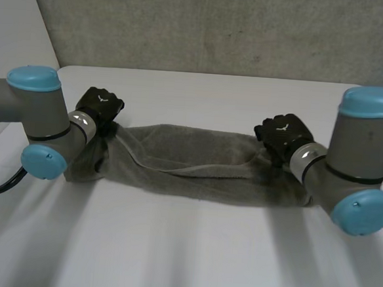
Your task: Fold the towel.
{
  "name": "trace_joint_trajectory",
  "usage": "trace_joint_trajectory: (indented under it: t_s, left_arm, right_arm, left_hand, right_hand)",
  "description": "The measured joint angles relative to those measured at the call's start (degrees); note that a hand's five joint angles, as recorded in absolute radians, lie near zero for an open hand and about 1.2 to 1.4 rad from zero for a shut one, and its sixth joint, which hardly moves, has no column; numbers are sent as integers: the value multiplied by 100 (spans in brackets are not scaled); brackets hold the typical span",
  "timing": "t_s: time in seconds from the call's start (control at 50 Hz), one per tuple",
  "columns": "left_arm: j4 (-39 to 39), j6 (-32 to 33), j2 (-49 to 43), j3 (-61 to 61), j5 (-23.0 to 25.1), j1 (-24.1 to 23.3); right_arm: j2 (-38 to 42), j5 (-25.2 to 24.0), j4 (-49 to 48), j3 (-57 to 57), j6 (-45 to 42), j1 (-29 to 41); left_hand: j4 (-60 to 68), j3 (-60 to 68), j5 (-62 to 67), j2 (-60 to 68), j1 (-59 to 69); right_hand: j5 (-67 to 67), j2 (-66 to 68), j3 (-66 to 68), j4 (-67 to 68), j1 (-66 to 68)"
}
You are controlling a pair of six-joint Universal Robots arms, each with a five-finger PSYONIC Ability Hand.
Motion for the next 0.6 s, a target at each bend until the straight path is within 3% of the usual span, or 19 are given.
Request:
trace_joint_trajectory:
  t_s: [0.1, 0.28, 0.4, 0.6]
  left_arm:
    - [-4, -11, 26, -3, 0, 0]
    - [-67, -24, 49, -4, -6, 5]
    - [-78, -23, 71, 9, -11, 8]
    - [-53, 3, -11, 294, -10, 9]
  right_arm:
    - [404, 154, -136, -220, -15, 108]
    - [966, 870, -303, -839, -58, 173]
    - [987, 1015, -383, -910, -29, 132]
    - [745, 971, -518, -848, 34, -232]
  left_hand:
    - [0, 0, 0, 0, 0]
    - [0, 0, 0, 0, 0]
    - [0, 0, 0, 0, 0]
    - [0, 0, 0, 0, 0]
  right_hand:
    - [356, 204, 211, 212, 231]
    - [3224, 3155, 3147, 3161, 3225]
    - [4775, 4621, 4641, 4693, 4740]
    - [5021, 4762, 4905, 4951, 4950]
